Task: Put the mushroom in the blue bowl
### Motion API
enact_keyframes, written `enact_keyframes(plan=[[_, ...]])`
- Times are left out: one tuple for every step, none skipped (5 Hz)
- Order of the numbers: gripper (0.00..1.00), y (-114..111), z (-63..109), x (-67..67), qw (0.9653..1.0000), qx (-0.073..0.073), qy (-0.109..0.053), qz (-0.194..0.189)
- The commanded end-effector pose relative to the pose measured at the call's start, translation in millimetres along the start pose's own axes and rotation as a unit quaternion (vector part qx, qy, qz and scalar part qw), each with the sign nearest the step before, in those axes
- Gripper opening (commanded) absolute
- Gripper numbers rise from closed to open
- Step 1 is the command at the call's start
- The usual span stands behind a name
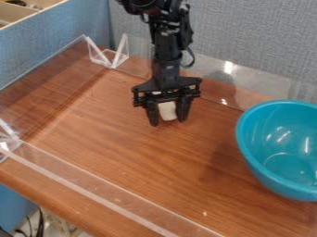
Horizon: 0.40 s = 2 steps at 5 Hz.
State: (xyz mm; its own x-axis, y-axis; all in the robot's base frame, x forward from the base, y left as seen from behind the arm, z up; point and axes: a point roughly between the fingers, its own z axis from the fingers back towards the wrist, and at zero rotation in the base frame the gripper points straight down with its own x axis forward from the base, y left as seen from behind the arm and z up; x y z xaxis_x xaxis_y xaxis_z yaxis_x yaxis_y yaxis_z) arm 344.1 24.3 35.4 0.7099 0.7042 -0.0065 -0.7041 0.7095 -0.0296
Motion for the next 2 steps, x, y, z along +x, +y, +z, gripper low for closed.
enact_keyframes(plan=[[0.0,-3.5,25.8,9.7,0.9993,-0.023,-0.027,-0.006],[0.0,-3.6,38.3,7.9,0.999,-0.029,-0.033,-0.014]])
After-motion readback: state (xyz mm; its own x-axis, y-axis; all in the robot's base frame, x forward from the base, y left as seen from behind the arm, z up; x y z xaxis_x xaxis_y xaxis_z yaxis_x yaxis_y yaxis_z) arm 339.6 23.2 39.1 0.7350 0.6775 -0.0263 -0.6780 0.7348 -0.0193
